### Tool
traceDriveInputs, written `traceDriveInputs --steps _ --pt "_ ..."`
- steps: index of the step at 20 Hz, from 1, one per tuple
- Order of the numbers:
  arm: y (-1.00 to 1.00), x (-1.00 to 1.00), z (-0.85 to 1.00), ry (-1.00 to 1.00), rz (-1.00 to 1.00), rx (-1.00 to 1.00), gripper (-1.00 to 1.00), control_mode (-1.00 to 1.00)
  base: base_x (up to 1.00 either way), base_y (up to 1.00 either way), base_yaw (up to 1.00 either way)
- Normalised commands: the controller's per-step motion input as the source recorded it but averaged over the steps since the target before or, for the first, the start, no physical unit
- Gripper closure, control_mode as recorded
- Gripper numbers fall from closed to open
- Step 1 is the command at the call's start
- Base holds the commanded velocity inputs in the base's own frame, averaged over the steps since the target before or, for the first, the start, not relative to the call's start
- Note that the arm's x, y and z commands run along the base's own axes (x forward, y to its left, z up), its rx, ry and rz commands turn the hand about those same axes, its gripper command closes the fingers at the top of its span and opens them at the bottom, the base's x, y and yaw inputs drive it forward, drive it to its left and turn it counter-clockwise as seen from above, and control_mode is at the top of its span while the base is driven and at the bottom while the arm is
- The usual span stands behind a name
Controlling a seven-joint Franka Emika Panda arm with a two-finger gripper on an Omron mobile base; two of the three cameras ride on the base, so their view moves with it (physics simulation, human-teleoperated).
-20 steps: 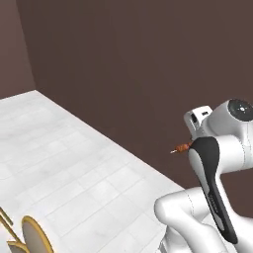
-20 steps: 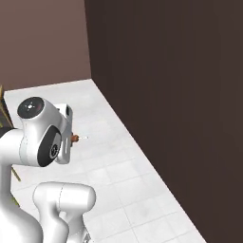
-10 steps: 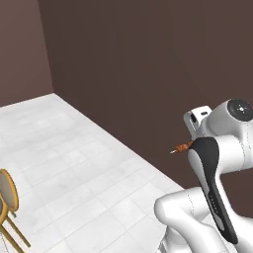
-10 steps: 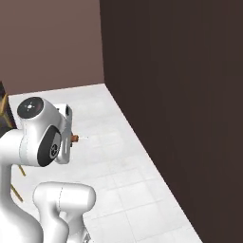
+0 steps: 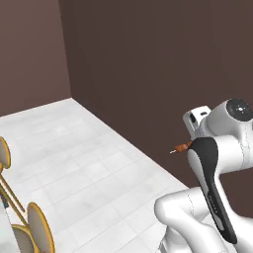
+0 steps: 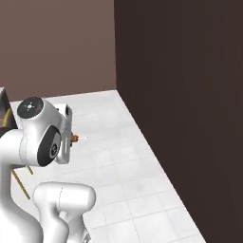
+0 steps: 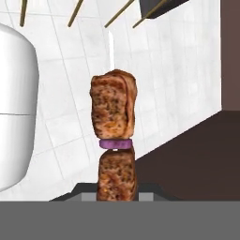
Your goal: Place the cold items (lime and tomato) from the fridge in one tupperware on the dining counter. Place the warm items (hot dog and kebab skewer) in the stove area in another tupperware.
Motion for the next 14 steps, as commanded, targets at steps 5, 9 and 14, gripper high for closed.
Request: traceDriveInputs --steps 5,9,14 --pt "0.00 0.00 0.00 0.00 0.00 0.00 1.00 1.00 0.42 0.79 0.06" --pt "0.00 0.00 0.00 0.00 0.00 0.00 1.00 1.00 0.28 0.70 0.24" --pt "0.00 0.00 0.00 0.00 0.00 0.00 1.00 1.00 0.21 0.27 0.35"
